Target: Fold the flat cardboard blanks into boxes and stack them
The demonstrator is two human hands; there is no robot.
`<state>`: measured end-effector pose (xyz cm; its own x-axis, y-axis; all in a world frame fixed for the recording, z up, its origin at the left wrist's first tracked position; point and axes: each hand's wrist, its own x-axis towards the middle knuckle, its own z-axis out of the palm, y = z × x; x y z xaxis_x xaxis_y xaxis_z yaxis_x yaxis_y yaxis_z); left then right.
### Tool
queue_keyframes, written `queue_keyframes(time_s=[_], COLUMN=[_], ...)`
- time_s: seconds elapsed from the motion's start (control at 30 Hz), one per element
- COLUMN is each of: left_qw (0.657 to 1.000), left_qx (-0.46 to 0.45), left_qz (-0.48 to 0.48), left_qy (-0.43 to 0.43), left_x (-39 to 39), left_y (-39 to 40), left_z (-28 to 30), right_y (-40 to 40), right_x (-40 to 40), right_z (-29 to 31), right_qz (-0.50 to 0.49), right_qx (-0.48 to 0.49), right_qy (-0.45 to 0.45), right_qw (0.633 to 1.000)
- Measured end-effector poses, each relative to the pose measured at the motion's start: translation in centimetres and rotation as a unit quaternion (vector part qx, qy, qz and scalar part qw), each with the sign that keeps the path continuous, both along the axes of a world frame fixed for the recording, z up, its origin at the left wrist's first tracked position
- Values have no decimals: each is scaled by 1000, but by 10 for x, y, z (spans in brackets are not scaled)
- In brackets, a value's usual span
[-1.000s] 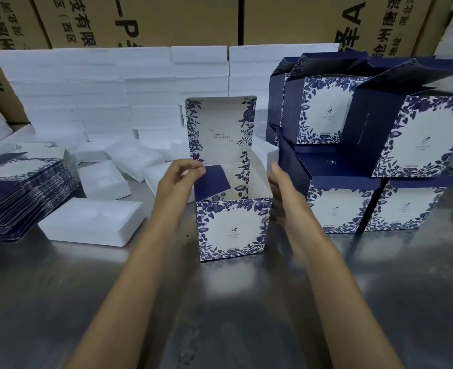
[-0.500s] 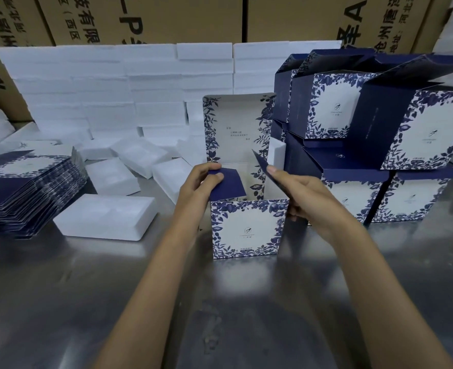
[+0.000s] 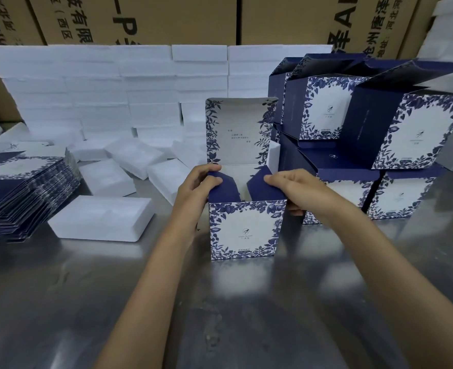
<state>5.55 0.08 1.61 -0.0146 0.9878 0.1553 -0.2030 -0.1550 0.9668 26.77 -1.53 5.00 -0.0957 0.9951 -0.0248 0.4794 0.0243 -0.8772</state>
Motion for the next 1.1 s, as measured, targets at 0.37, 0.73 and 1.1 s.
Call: queue_keyframes(time_s=[0.37,0.73,1.1], left_qw=[1000,1000,1000], left_qx=[-1,-6,5], left_qz=[7,-3,2], left_qy=[15,26,9], left_x=[-1,-3,-3], left_y=[0,-2,-4], left_z=[2,3,1], right_y=[15,26,27], right_x=[3,1,-7], right_z=[1,5,1], right_qz=[-6,-28,-102], right_qx=[19,10,75], right_qy=[-28,-23,-10], right_qw=[999,999,992])
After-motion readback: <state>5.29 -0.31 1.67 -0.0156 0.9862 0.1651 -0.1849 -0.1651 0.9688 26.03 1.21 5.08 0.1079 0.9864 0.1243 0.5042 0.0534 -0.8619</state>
